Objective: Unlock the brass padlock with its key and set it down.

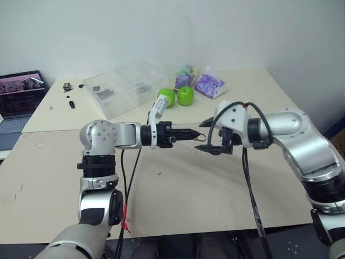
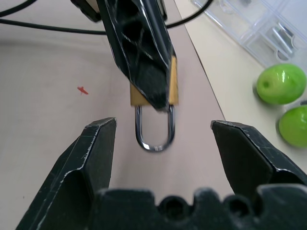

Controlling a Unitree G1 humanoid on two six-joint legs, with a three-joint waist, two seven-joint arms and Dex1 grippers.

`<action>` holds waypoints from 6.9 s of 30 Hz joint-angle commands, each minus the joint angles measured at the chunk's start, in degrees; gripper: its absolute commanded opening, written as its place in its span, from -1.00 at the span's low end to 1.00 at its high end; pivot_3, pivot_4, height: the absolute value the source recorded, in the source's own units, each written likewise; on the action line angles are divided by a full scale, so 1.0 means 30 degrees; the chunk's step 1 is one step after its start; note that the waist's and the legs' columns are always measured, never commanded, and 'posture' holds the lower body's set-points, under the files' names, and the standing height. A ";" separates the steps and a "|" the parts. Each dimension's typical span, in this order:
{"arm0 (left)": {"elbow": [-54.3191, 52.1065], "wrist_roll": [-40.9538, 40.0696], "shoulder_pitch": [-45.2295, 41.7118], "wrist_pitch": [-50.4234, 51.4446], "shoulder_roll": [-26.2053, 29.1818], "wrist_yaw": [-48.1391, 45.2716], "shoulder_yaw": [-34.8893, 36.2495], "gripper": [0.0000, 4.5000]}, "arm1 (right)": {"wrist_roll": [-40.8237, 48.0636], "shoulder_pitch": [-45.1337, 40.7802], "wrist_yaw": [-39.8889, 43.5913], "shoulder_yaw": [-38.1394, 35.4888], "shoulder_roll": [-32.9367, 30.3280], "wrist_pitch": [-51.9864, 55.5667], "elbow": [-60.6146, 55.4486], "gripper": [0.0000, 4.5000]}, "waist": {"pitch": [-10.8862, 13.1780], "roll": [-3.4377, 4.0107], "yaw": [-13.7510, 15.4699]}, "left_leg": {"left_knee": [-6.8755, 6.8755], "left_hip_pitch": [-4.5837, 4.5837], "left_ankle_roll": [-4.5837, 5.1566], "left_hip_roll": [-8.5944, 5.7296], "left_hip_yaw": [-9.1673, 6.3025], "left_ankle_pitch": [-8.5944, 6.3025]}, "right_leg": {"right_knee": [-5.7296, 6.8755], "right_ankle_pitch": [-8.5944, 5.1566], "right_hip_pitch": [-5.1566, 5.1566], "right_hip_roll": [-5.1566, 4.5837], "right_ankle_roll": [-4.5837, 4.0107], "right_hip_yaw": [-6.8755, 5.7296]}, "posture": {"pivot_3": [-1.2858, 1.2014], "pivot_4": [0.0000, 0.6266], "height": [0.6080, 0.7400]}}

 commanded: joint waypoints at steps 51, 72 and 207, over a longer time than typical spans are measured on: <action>-0.0041 -0.0479 -0.0709 -0.0810 0.0323 0.0059 -0.0173 -0.97 | 0.3880 0.1321 -0.3438 -0.1463 0.0610 0.2962 -0.1686 -0.99 | 0.0079 -0.0124 0.0201 | 0.0197 -0.0142 -0.0010 -0.0029 0.0020 -0.0056 | 0.0024 0.0009 -0.0041 -0.0020 0.0013 0.0018 | 0.03 -0.52 1.00; -0.0284 -0.0807 -0.0800 -0.0333 0.0021 0.0751 0.0542 -0.97 | 0.2460 0.1279 -0.3368 -0.0906 0.1190 0.1639 -0.0279 -0.99 | 0.0079 -0.0124 0.0192 | 0.0193 -0.0135 -0.0012 -0.0027 0.0018 -0.0055 | 0.0028 0.0010 -0.0041 -0.0017 0.0012 0.0018 | 0.03 -0.52 1.00; 0.0348 -0.0678 -0.1782 -0.1574 -0.0006 -0.0274 -0.0875 -0.97 | 1.0557 0.1256 -0.1795 -0.5463 0.1923 0.5329 0.3573 -0.08 | 0.0092 -0.0145 0.0202 | 0.0200 -0.0141 -0.0003 -0.0025 0.0039 -0.0061 | 0.0033 0.0013 -0.0039 -0.0017 0.0007 0.0031 | 0.03 -0.52 1.00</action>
